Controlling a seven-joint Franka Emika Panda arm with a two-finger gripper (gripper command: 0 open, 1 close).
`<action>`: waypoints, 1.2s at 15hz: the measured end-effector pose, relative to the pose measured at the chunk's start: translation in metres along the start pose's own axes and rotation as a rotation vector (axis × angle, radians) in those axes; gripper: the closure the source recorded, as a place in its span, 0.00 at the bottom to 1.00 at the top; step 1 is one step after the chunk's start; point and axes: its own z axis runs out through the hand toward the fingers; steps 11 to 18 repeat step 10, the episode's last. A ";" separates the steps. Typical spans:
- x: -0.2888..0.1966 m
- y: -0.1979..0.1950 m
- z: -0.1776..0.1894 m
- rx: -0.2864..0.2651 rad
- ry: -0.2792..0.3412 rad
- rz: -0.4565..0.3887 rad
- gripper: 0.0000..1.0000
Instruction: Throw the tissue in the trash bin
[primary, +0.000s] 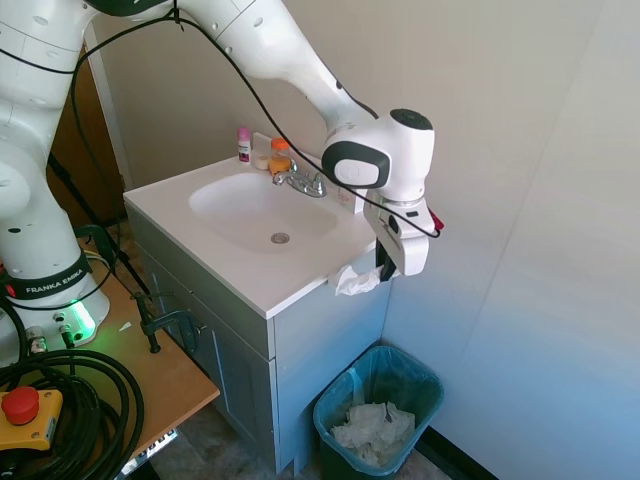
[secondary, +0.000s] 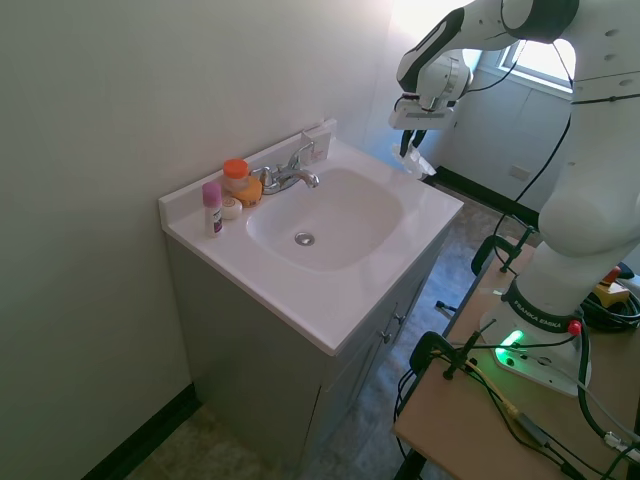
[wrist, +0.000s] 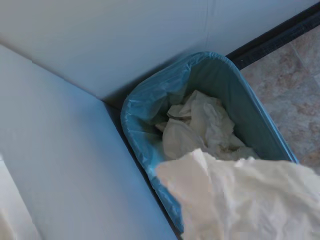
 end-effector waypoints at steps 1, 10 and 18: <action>-0.001 0.000 0.001 -0.001 -0.001 -0.005 0.00; -0.043 0.013 -0.067 0.071 0.055 -0.087 0.00; -0.043 0.013 -0.067 0.071 0.055 -0.087 0.00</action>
